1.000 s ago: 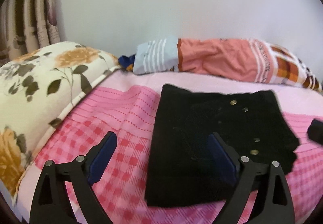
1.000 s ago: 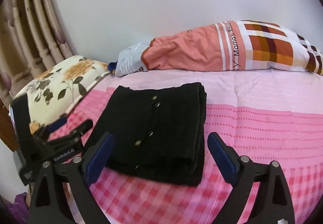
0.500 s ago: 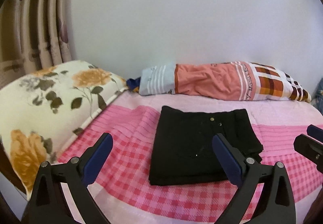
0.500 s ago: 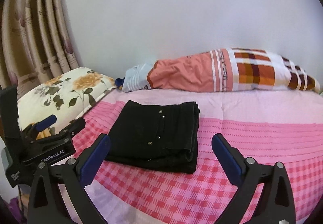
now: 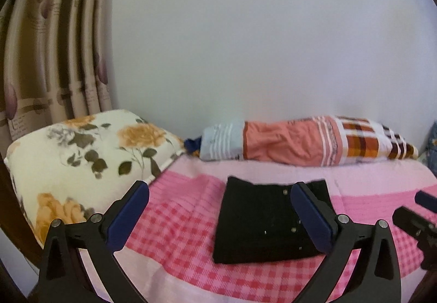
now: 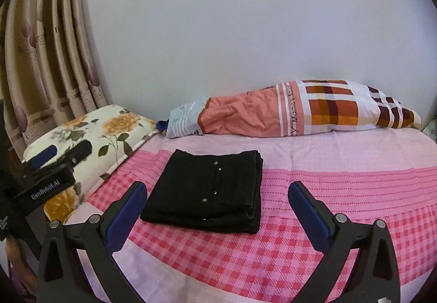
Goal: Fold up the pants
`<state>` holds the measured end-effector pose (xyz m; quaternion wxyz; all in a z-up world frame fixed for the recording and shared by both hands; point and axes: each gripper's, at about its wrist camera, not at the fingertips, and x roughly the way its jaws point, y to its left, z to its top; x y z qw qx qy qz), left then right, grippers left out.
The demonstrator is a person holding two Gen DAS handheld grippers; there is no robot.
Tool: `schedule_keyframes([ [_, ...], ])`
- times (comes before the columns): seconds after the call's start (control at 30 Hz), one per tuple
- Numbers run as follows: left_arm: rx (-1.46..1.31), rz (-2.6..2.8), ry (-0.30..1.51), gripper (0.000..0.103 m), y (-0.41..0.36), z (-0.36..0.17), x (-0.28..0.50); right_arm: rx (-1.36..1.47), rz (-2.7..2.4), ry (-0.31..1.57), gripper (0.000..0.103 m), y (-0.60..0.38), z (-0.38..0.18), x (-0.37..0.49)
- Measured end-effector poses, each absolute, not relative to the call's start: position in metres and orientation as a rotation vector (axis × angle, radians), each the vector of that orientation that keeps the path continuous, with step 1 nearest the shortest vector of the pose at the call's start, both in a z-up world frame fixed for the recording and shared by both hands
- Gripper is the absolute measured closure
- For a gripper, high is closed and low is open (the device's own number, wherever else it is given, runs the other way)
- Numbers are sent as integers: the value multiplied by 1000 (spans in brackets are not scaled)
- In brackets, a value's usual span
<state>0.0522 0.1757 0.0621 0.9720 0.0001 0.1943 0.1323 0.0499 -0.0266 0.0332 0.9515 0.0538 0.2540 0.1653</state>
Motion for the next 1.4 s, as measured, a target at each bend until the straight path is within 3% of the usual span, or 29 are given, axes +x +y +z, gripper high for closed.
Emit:
schedule_keyframes([
  [0.43,-23,331,218,0,172,89,21,90,328,503,1,-15,40,41],
  [1.4,-89,154,434,0,170,64,48,97,339,564,0,-13,30,49],
])
